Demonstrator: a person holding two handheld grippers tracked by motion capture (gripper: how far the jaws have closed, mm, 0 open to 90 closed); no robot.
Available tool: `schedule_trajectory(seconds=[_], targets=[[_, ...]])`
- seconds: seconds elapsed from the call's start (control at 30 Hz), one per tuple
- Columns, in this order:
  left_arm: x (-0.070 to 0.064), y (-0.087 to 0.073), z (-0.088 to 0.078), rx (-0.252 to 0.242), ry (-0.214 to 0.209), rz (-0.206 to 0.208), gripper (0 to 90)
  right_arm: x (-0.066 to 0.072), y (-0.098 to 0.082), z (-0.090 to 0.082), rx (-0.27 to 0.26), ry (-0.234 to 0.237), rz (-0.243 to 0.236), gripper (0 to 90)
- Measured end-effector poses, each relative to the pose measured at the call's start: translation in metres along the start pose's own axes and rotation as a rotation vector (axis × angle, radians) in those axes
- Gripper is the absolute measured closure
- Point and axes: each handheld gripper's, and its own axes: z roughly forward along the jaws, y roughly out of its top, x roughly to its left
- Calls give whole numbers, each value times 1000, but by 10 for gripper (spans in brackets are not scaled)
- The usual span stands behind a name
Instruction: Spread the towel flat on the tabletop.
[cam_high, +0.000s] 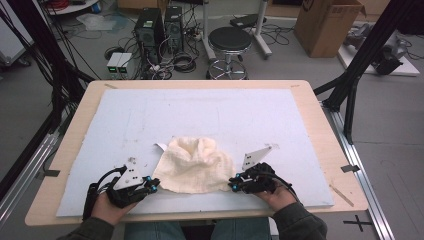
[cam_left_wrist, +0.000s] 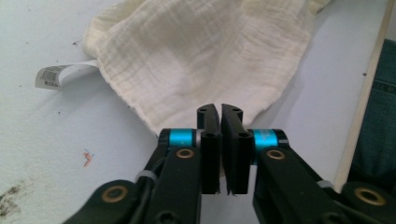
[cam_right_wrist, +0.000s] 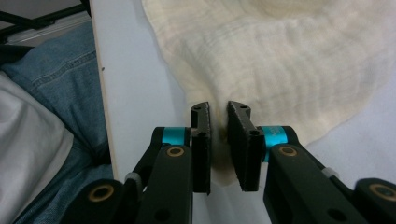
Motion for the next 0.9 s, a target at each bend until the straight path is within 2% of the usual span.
schedule_trajectory(seconds=[0.17,0.3,0.43,0.5,0.6,0.7,0.77,0.83,0.9], targets=[[2,0,-8,-58,-2,-26,677,2,-1,-6,-56,5,15,639],[5,1,-11,-97,-5,-43,600,2,0,-15,-118,5,11,589],[8,6,-1,-86,-12,-45,583,-2,3,-19,-143,-11,19,583],[11,8,8,-65,-19,-45,585,-5,4,-17,-121,-33,6,585],[16,10,21,-30,-29,-52,588,-11,5,-7,-73,-30,-1,587],[21,9,32,37,-44,-52,587,-16,6,4,-9,-31,0,602],[23,7,36,60,-58,-67,582,-18,7,11,30,-33,-24,651],[24,4,40,102,-68,-64,610,-17,7,13,33,-50,-40,716],[23,2,39,86,-65,-53,677,-19,7,13,31,-56,-35,771]])
